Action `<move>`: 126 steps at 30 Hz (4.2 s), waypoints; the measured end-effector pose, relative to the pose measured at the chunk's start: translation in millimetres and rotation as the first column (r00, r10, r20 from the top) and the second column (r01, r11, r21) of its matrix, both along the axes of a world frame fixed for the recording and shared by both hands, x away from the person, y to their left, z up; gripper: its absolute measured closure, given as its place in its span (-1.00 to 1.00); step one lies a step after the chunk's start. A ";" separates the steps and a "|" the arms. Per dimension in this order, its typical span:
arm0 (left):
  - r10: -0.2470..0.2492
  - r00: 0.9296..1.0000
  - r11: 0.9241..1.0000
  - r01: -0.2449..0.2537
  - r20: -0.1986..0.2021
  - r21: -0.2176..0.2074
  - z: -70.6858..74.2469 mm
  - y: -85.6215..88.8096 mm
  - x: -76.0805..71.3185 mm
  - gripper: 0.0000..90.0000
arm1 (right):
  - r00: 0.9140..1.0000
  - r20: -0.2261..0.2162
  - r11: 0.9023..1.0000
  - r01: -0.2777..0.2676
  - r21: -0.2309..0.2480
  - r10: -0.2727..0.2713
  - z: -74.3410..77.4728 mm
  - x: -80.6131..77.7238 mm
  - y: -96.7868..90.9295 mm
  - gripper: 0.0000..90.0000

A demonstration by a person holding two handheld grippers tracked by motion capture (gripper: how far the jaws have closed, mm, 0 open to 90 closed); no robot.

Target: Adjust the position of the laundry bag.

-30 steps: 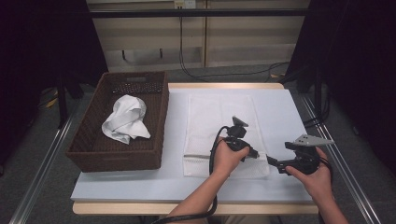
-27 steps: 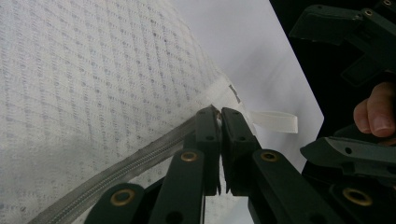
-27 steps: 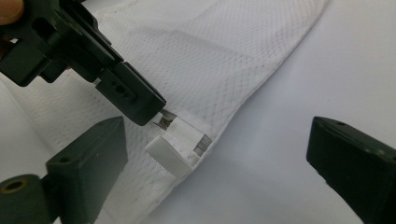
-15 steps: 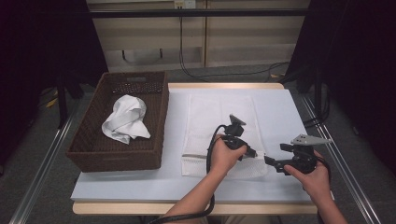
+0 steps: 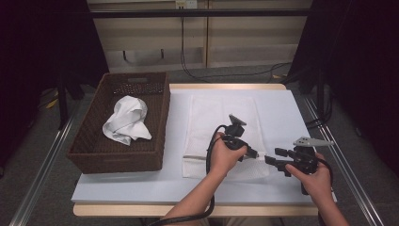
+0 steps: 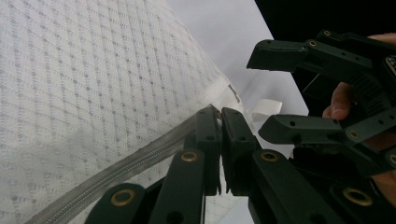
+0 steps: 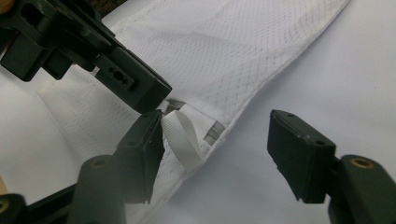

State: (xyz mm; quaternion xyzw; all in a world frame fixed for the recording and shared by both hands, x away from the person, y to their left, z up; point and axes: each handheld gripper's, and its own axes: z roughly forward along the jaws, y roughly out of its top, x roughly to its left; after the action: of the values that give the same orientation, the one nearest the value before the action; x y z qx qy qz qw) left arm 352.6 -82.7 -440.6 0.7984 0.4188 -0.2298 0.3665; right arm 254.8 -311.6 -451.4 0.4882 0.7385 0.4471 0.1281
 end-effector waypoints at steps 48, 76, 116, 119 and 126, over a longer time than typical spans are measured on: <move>0.001 1.000 0.999 -0.001 -0.018 -0.040 -6.6 18.1 -0.1 0.92 | 0.980 -0.197 0.970 0.060 0.234 -0.013 0.0 17.8 15.2 0.67; 0.011 1.000 0.997 -0.011 -0.002 -0.074 -14.8 21.9 -4.6 0.81 | 0.976 -0.218 0.966 0.047 0.254 0.010 4.7 17.2 19.7 0.89; 0.015 1.000 0.997 -0.015 0.001 -0.073 -7.4 20.4 -6.3 0.92 | 0.976 -0.219 0.971 0.057 0.234 -0.005 6.0 15.3 18.7 0.90; 0.010 1.000 0.997 -0.011 -0.011 -0.080 -7.1 21.4 -5.3 0.93 | 0.974 -0.225 0.969 0.065 0.237 -0.010 6.1 14.6 17.9 0.90; 0.006 1.000 0.997 -0.007 -0.007 -0.075 -6.0 20.7 -3.5 0.93 | 0.975 -0.220 0.969 0.061 0.238 -0.007 6.0 16.6 17.7 0.90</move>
State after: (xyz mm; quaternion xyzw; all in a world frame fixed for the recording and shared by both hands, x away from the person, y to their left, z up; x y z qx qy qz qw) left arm 349.1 -62.1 -446.7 0.7819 0.4137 -0.2467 0.3957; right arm 271.4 -293.9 -445.3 0.5588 0.6792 0.4758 -0.0067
